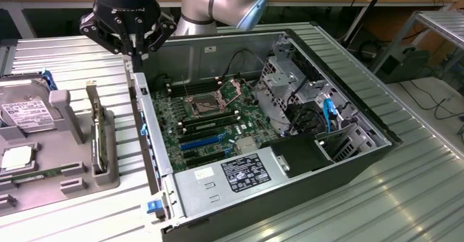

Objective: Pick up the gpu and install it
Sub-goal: 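Reach for the gpu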

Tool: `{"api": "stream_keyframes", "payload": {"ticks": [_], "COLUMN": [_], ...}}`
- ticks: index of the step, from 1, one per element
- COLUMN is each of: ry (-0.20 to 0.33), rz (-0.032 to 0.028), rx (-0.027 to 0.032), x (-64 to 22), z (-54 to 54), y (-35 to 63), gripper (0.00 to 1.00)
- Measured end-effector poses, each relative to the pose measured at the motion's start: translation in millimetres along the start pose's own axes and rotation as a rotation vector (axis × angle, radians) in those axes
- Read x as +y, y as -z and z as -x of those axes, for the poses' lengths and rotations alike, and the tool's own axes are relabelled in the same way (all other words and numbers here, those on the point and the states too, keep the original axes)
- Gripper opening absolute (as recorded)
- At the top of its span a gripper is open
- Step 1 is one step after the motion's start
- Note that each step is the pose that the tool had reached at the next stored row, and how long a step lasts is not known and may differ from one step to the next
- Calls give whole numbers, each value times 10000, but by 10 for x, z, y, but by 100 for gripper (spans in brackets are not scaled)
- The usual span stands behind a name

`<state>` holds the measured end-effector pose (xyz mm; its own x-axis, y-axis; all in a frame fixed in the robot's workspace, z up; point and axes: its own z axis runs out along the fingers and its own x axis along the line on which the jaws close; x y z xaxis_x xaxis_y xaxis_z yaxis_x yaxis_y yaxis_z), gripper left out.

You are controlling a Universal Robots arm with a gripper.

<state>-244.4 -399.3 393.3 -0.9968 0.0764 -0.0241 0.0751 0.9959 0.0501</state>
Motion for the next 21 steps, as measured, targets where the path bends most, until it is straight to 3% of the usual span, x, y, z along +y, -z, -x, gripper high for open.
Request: {"api": "stream_keyframes", "payload": {"ticks": [21], "ry": [-1], "rz": [33], "rx": [3], "x": [-25], "z": [-293], "y": [9], "gripper": [11]}}
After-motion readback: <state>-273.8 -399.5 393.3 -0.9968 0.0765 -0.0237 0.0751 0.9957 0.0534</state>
